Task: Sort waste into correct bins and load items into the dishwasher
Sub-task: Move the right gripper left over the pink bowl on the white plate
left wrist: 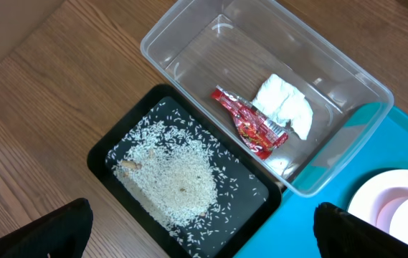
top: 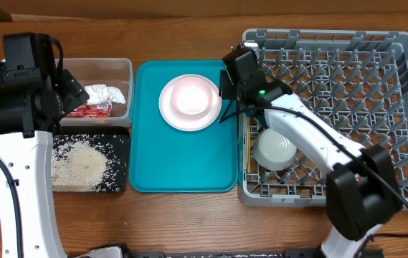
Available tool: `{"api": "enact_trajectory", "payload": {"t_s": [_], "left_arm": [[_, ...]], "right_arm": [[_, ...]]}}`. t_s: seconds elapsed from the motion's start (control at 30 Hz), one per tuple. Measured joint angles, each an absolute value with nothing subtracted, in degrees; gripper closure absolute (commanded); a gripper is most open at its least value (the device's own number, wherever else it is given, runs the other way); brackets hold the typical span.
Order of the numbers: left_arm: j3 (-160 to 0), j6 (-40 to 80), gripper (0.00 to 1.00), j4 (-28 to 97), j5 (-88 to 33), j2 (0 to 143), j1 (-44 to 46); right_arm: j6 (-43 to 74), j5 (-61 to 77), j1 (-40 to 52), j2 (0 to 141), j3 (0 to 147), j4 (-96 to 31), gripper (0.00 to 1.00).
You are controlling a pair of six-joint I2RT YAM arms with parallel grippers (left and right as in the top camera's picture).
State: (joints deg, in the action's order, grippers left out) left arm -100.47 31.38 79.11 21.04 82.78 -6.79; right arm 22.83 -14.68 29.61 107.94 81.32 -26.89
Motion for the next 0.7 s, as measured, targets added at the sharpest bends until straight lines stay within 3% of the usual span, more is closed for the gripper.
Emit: {"api": "enact_trajectory", "payload": {"t_s": [0.23, 0.5, 0.7], "left_arm": [[-100.47, 31.38, 0.0, 79.11, 21.04, 82.78, -6.79], [-100.47, 31.38, 0.0, 79.09, 21.04, 82.78, -6.79], [-100.47, 31.38, 0.0, 79.11, 21.04, 82.78, -6.79]], "right_arm": [[22.46, -15.31, 28.42, 110.78, 81.3, -26.85, 0.46], [22.35, -15.75, 27.75, 111.18, 81.3, -27.75, 0.79], [22.37, -16.08, 27.4, 111.18, 81.3, -29.65, 0.89]]}}
